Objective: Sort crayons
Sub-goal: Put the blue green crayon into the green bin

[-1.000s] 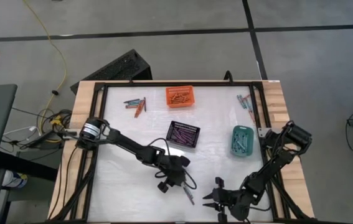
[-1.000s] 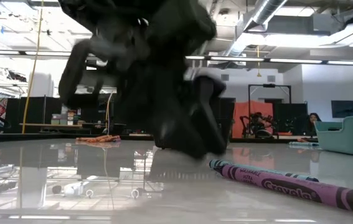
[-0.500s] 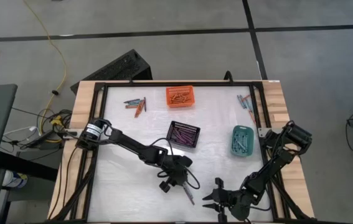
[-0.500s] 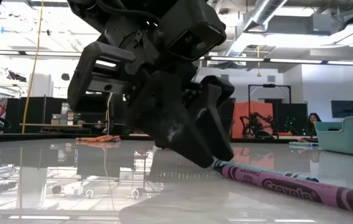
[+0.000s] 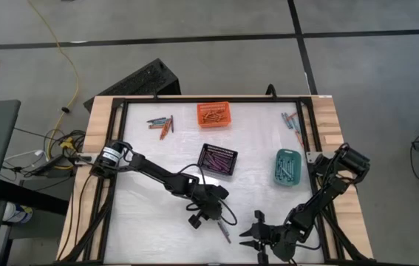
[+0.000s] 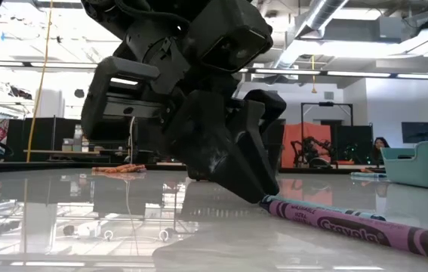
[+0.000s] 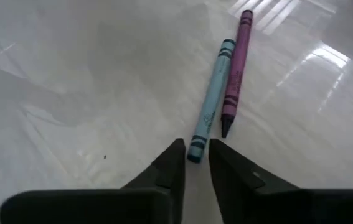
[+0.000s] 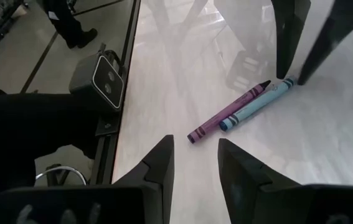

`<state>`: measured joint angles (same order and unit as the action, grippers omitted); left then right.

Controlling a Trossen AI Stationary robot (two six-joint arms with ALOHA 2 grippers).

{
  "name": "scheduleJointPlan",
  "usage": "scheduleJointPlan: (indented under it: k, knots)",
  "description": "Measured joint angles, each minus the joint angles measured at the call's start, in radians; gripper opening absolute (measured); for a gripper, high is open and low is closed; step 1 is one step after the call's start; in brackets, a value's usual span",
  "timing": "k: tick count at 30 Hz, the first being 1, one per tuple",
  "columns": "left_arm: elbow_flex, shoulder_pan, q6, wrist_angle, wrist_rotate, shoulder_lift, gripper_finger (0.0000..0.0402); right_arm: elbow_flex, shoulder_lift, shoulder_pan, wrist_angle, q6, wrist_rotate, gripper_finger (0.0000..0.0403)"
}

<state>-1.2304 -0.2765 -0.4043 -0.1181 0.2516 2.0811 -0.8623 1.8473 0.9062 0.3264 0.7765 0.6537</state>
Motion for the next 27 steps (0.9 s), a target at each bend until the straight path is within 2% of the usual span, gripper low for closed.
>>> scheduleJointPlan:
  k: [4,17,27]
  knots:
    - [0.000,-0.008,-0.022,0.000,-0.001,0.000,0.0039,0.000,0.000,-0.004,0.006,0.000,0.000,0.0119]
    - [0.000,-0.009,-0.021,-0.001,-0.074,0.000,0.0037,0.000,0.000,-0.019,0.013,0.000,0.001,0.0119]
    - [0.000,-0.003,0.019,-0.001,-0.111,0.000,0.0037,0.000,0.000,-0.109,-0.051,-0.010,0.004,0.0119]
